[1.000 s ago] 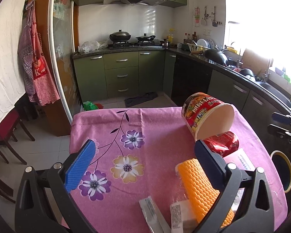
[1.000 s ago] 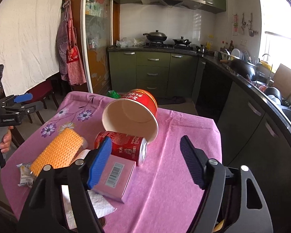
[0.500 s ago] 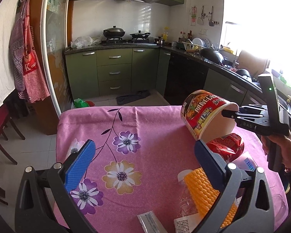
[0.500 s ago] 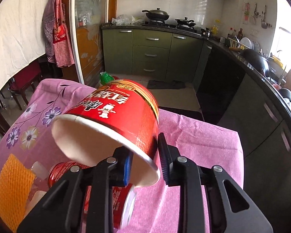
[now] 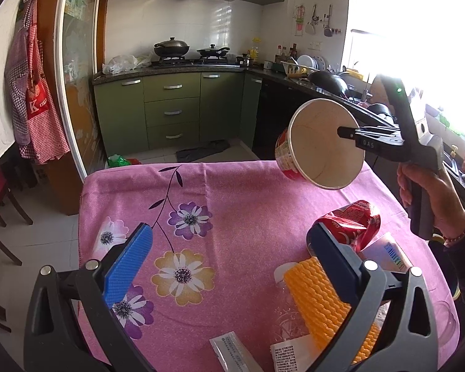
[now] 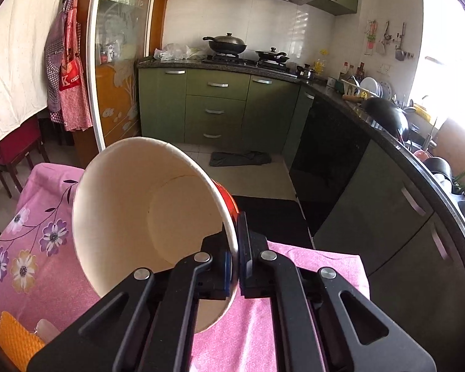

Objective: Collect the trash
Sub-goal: 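Grasp the red paper noodle cup rim with the right gripper and lift, then carry the noodle cup over the yellow-rimmed bin and open the right gripper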

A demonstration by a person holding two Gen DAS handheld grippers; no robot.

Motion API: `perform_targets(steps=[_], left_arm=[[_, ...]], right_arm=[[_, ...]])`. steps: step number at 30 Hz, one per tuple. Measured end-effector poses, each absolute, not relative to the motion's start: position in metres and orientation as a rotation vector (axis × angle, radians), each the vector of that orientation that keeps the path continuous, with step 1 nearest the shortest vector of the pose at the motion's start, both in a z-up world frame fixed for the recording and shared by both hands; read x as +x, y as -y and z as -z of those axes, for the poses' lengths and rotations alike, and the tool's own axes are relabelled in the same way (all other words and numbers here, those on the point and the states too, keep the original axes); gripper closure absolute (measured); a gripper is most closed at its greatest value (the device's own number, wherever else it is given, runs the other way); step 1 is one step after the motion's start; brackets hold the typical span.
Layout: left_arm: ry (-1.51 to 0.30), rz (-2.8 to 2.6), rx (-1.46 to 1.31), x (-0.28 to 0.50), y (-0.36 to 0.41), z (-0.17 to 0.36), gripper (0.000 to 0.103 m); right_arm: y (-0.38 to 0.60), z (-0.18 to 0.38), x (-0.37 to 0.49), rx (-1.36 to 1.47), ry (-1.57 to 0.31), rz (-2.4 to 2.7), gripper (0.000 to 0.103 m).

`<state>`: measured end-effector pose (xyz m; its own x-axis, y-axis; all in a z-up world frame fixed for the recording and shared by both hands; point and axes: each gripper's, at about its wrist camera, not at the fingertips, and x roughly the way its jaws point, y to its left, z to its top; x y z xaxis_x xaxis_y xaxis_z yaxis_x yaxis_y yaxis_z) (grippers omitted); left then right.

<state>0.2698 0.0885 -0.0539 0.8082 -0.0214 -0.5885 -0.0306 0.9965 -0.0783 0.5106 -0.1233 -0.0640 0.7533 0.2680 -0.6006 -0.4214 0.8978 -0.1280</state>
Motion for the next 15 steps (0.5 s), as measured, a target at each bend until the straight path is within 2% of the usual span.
perform_targets(steps=[9,15], left_arm=[[-0.596,0.054,-0.094,0.249,-0.08,0.033,0.006],[-0.567,0.096,-0.061,0.212,-0.062,0.007,0.006]], right_arm=[[0.265,0.005,0.412,-0.098,-0.662,-0.308,0.099],[0.395,0.004,0.314,0.03,-0.714,-0.121,0.099]])
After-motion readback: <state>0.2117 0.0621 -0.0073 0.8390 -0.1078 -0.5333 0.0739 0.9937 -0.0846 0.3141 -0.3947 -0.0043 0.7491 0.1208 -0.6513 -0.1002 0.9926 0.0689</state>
